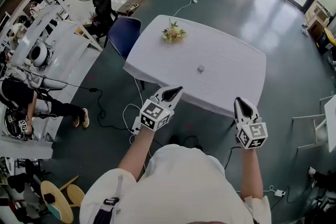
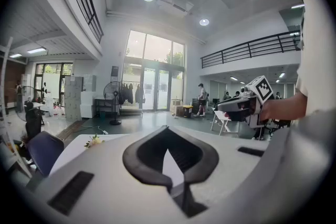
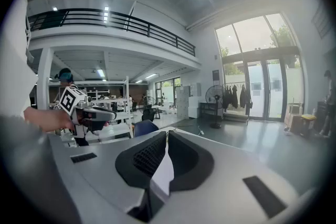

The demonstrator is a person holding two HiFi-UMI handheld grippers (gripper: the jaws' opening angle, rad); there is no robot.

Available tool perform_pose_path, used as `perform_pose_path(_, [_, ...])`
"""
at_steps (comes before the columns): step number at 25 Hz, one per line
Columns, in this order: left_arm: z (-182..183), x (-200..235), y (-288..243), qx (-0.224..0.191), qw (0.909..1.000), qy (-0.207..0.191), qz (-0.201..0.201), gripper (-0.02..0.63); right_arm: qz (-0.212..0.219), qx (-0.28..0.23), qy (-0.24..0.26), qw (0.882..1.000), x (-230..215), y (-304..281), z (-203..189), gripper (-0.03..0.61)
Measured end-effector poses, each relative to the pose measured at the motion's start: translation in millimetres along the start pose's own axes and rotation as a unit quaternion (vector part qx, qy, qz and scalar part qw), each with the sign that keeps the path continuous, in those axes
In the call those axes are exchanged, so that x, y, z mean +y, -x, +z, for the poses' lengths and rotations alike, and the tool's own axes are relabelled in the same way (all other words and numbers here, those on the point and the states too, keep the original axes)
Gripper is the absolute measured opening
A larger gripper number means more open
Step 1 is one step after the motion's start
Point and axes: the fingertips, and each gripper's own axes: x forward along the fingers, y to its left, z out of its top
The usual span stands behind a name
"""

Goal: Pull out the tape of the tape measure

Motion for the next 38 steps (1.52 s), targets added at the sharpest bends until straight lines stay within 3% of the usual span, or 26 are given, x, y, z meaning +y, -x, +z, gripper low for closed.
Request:
perform_pose_path(23, [-13,17,11,0.007,0.9999,0.003,-0.014,0.015,0.0,0.026,-0.012,1.0,29,-20,-8,0.04])
perform_pose_path(32, [-16,37,12,0.01,0.9995,-0.003,-0.029,0.238,-0.012,0.039,-0.021,0.999,41,-29,-13,0.04])
perform_pose_path(38, [-25,54,20,0.021,0.9985,-0.015,-0.047,0.284,-0.021,0.047,-0.025,0.998,56,-37,-17,0.051])
